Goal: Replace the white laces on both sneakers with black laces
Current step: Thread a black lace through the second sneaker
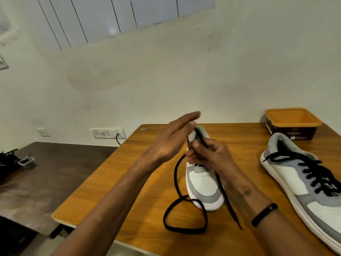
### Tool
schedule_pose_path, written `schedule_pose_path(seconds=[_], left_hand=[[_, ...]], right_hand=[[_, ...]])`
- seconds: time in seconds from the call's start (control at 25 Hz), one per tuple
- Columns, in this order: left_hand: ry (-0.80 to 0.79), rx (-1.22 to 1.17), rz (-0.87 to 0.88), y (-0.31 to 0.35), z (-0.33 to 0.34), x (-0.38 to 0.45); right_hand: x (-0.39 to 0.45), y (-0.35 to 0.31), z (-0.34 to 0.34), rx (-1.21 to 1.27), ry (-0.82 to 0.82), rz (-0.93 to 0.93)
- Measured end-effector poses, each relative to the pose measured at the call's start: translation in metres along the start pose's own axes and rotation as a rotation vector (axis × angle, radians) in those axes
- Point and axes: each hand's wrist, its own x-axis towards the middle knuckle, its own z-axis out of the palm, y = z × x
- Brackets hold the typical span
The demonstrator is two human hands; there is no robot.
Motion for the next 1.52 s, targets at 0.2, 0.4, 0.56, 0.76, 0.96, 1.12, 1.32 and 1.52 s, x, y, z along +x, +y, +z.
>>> schedule_pose_path(seconds=[0.2,0.4,0.56,0.76,0.96,1.12,1.32,1.52], left_hand=[[0.256,0.075,-0.196,-0.073,-0.025,-0.003],[0.364,0.149,-0.263,-0.089,-0.01,-0.027],[0.334,0.348,0.049,-0.06,0.022,-0.011],[0.012,0.29,0.22,-0.052,0.067,0.019],[0.266,0.318,0.146,-0.073,0.045,0.019],[0.325,0.456,0.131,-0.089,0.022,0.009],[0.24,0.558,0.231,-0.085,0.048,0.007],[0.302,0.494,0.298,-0.091,0.059,0.018]], right_hand=[[0.013,-0.01,-0.063,0.332,0.134,0.079],[0.018,-0.002,-0.079,0.368,0.228,0.038],[0.014,0.002,-0.068,0.309,0.145,0.127],[0.013,0.002,-0.065,0.327,0.085,0.156],[0.014,0.006,-0.07,0.316,0.101,0.136],[0.014,0.009,-0.071,0.249,0.165,0.129],[0.011,0.012,-0.06,0.15,0.089,0.095],[0.013,0.014,-0.06,0.03,0.154,0.055]])
